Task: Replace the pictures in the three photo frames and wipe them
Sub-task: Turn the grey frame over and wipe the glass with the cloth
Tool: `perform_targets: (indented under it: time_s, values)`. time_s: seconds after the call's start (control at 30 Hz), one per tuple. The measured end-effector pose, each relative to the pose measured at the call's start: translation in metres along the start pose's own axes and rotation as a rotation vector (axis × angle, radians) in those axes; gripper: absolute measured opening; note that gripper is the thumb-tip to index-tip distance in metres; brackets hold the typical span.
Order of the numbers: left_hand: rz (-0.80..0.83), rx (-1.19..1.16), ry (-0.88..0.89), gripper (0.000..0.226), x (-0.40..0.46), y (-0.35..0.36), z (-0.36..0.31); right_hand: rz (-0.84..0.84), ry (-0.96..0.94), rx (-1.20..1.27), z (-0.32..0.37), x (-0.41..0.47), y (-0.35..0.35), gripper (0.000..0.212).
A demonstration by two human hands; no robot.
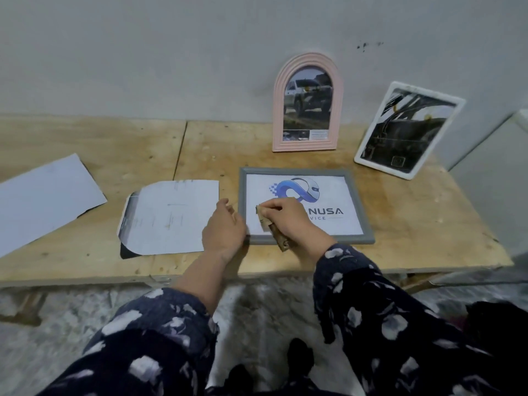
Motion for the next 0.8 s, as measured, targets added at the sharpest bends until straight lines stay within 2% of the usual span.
perform_targets:
  time_s: [0.07,0.2,0.3,0.5,0.63,0.8]
  values:
    - [-0.02,0.035,0.011,0.044,0.013,-0.003,-0.005,-0.038,-0.03,-0.063,0.007,0.014,-0.021,0.021]
    - [0.004,0.147,0.029,0.037,0.043,0.001,-0.017,-0.088,-0.043,-0.203,0.021,0.051,-0.056,0.008]
    - [0.016,0.22,0.014,0.033,0.065,0.004,-0.022,-0.097,-0.065,-0.355,0.033,0.081,-0.068,0.017]
    - [0.041,0.259,-0.045,0.028,0.104,0.019,-0.033,-0.02,-0.263,-0.721,0.054,0.138,-0.045,0.025]
    - [-0.013,0.249,-0.101,0.028,0.12,0.025,-0.037,-0.006,-0.353,-0.75,0.059,0.166,-0.015,0.028]
    - [-0.061,0.281,-0.191,0.02,0.124,0.025,-0.028,0.14,-0.381,-0.723,0.062,0.169,0.015,0.019]
Point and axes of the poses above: each hand's wrist, its own x-axis towards the middle knuckle, its own y-axis out of the palm, z = x × y, the point moved 8 cm from there along x, towards the middle knuckle
